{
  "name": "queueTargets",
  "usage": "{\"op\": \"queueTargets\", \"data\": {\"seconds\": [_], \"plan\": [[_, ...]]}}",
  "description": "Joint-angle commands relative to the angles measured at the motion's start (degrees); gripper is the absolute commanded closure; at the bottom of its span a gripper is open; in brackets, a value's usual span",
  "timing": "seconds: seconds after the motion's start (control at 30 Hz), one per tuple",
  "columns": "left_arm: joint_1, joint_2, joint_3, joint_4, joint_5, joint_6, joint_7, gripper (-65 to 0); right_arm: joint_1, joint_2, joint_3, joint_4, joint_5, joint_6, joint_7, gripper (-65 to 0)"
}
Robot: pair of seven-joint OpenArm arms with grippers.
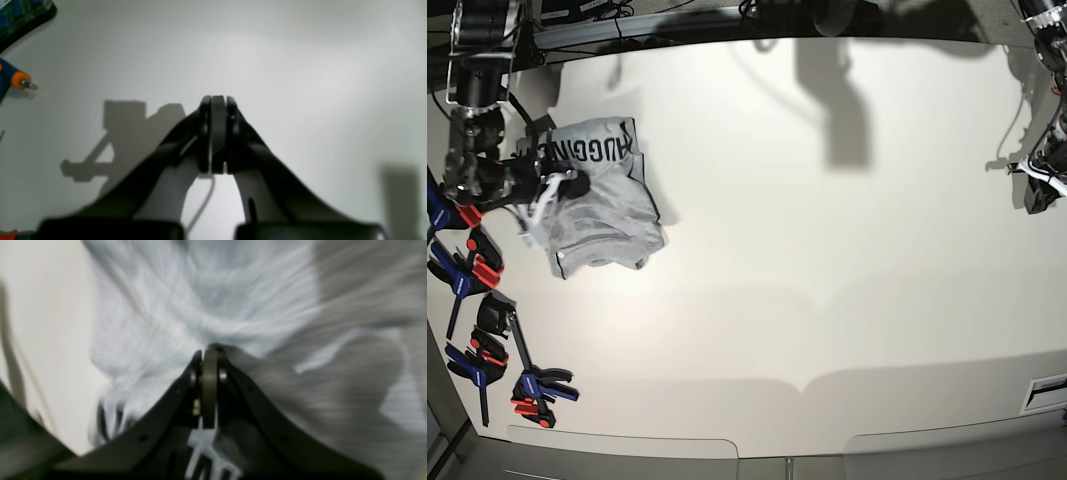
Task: Fold the T-shirt properly
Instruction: 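Drag the folded shirt with the right gripper toward the clamps, then press the folded shirt flat with the right gripper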
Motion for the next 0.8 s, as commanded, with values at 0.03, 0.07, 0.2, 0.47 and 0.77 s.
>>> {"op": "queueTargets", "data": {"seconds": [0.03,0.07,0.2,0.47,0.77], "plan": [[-0.3,-1.1,-0.4,1.0,-0.7,-0.2,-1.4,0.0,1.7,1.7,5.8,0.7,4.5,-0.2,1.3,0.0],[-0.3,-1.1,-0.4,1.0,-0.7,-0.2,-1.4,0.0,1.9,1.7,8.6,0.7,6.3,-0.2,1.3,0.0],[-0.3,-1.1,-0.4,1.0,-0.7,-0.2,-1.4,0.0,3.6,1.7,19.9,0.7,13.4,-0.2,1.0,0.0],[-0.3,-1.3,-0.4,2.1,-5.1,-0.2,3.6,0.0,5.8,1.7,34.6,0.7,29.7,-0.2,-9.2,0.0],[1.6,-1.3,-0.5,3.1,-8.4,-2.4,6.6,0.0,5.1,1.4,35.3,0.7,30.6,-0.2,-12.9,0.0]]}}
